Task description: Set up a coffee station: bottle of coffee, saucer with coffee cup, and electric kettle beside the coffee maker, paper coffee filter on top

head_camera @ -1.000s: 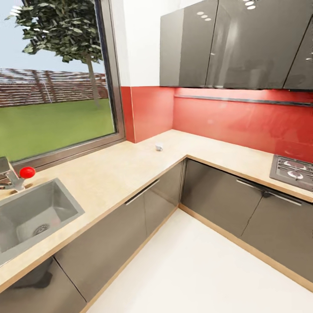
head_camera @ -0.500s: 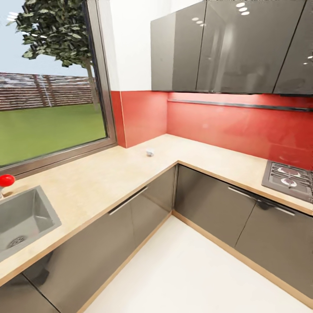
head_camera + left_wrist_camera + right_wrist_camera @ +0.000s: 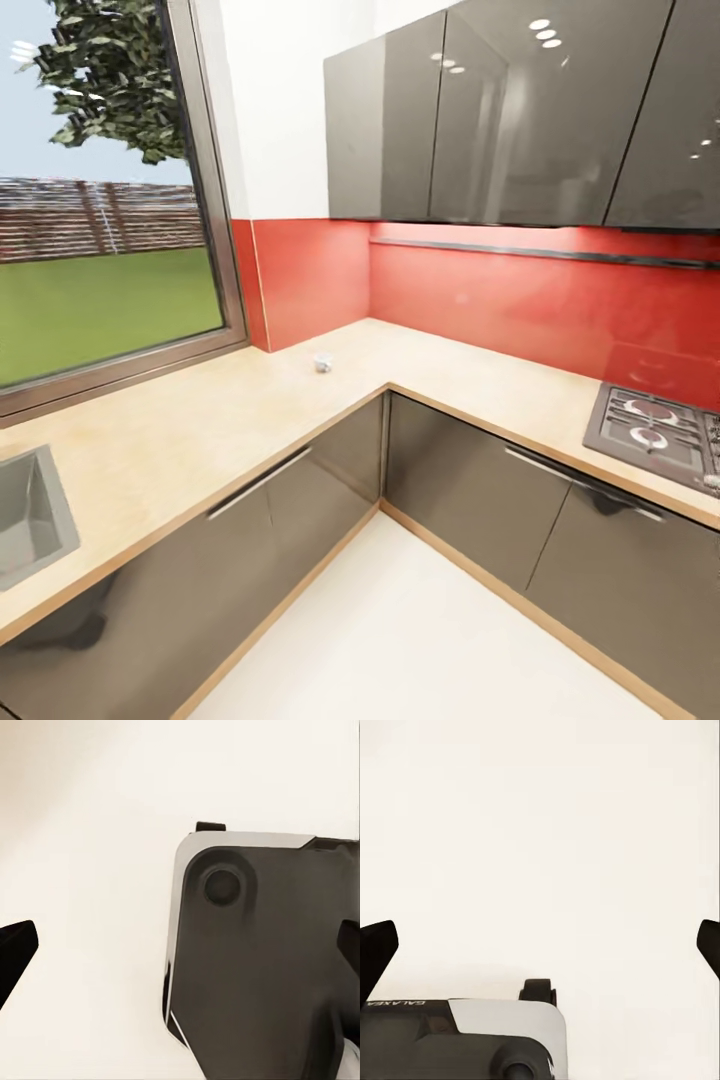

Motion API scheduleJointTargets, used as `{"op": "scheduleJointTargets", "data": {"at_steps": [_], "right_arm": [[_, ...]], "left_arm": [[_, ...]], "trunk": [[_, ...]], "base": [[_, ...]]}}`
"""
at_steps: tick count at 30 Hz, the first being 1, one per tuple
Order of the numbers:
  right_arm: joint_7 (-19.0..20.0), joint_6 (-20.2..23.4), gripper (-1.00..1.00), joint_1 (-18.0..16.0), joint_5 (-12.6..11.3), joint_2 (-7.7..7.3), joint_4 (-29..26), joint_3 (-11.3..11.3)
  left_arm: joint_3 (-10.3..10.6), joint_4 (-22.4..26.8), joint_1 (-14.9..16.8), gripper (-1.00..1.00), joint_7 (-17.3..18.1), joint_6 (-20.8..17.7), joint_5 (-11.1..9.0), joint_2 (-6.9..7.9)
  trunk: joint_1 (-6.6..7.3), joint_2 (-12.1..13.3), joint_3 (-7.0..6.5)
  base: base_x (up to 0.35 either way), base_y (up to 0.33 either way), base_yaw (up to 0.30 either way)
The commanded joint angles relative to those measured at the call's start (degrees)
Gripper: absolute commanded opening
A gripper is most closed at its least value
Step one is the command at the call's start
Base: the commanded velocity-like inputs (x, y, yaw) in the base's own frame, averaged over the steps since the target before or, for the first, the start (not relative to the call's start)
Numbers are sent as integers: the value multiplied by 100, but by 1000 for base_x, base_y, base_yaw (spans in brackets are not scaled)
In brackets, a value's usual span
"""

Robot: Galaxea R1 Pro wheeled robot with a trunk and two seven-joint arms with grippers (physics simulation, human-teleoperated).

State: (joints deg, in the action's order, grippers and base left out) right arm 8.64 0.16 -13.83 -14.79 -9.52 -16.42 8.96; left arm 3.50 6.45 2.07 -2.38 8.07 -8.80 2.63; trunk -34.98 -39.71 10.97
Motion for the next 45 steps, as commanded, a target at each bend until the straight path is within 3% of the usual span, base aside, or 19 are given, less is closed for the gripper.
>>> {"op": "scheduleJointTargets", "data": {"at_steps": [1, 16, 37, 45], "right_arm": [[3, 2, 100, -3, -60, -3, -1, 47], [8, 37, 100, -2, -37, 99, -5, 70], [-11, 36, 100, 1, -24, 100, -1, 86], [-6, 37, 100, 2, -16, 167, -1, 88]], "left_arm": [[39, -3, 2, 100, -17, 19, -52, 1], [28, -9, 4, 100, -25, 19, -121, 1], [36, -12, 2, 100, -23, 13, -105, -5], [36, -20, 4, 100, -21, 11, -100, -8]], "trunk": [[-3, -6, -1], [-3, -6, -47], [-3, -6, -47], [-3, -6, -47]], "base": [[163, -266, 60], [161, -247, 240], [10, -7, 286], [0, 0, 288]]}}
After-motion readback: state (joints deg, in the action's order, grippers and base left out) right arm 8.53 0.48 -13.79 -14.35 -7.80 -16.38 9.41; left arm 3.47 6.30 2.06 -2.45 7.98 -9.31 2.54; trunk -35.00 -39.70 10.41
